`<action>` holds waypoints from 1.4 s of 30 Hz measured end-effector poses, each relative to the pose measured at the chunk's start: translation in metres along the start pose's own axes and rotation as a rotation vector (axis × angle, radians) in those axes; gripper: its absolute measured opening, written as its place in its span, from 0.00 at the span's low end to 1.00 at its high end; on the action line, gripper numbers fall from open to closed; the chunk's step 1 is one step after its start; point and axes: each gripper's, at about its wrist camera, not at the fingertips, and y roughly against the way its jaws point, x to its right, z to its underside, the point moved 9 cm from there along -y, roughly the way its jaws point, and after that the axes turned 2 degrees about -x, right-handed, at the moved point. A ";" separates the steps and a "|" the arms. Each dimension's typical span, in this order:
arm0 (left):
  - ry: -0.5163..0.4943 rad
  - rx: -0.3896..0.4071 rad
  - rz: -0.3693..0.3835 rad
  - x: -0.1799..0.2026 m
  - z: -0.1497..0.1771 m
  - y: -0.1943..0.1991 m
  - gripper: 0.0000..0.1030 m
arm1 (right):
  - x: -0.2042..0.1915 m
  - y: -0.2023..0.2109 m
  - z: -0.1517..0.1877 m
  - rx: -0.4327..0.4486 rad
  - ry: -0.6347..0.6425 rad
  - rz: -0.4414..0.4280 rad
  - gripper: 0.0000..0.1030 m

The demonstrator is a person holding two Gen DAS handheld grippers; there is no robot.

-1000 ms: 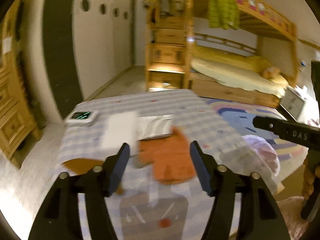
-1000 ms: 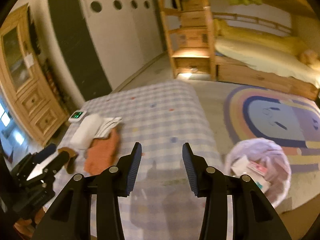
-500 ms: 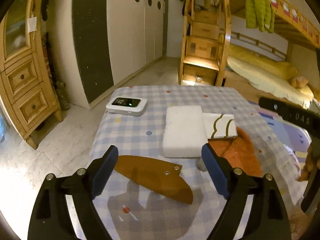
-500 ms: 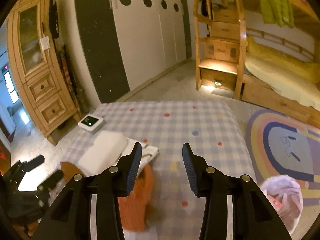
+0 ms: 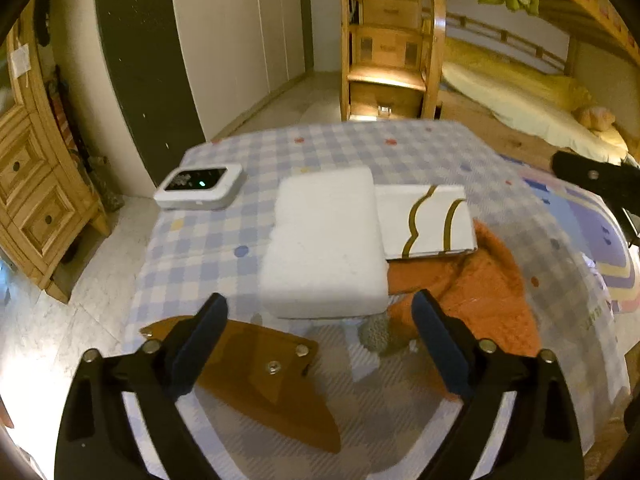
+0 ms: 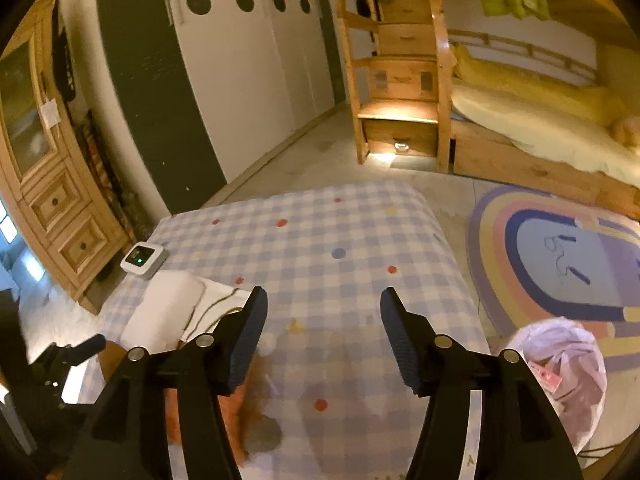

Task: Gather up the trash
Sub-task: 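Move both grippers to the white foam block and white napkin, then grasp the white foam block with the left gripper while the right grasps the gold-striped napkin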

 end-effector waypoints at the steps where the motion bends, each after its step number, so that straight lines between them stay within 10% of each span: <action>1: 0.008 -0.004 0.007 0.001 -0.001 -0.001 0.81 | 0.003 0.001 0.001 -0.002 0.001 0.002 0.58; 9: 0.082 -0.028 0.040 -0.001 -0.008 -0.015 0.62 | 0.011 -0.001 0.012 -0.030 0.030 0.001 0.58; 19: 0.095 0.169 -0.027 -0.026 -0.010 0.054 0.60 | -0.020 -0.007 0.017 -0.046 0.059 -0.073 0.56; 24: 0.112 0.134 -0.062 -0.046 -0.006 0.045 0.61 | -0.052 -0.030 0.015 -0.090 0.107 -0.126 0.43; 35: 0.120 0.067 -0.069 -0.063 -0.001 0.029 0.61 | -0.072 -0.082 0.021 -0.244 0.096 -0.176 0.60; 42: 0.126 0.070 -0.062 -0.063 0.000 0.029 0.61 | -0.086 -0.077 0.019 -0.218 0.118 -0.221 0.32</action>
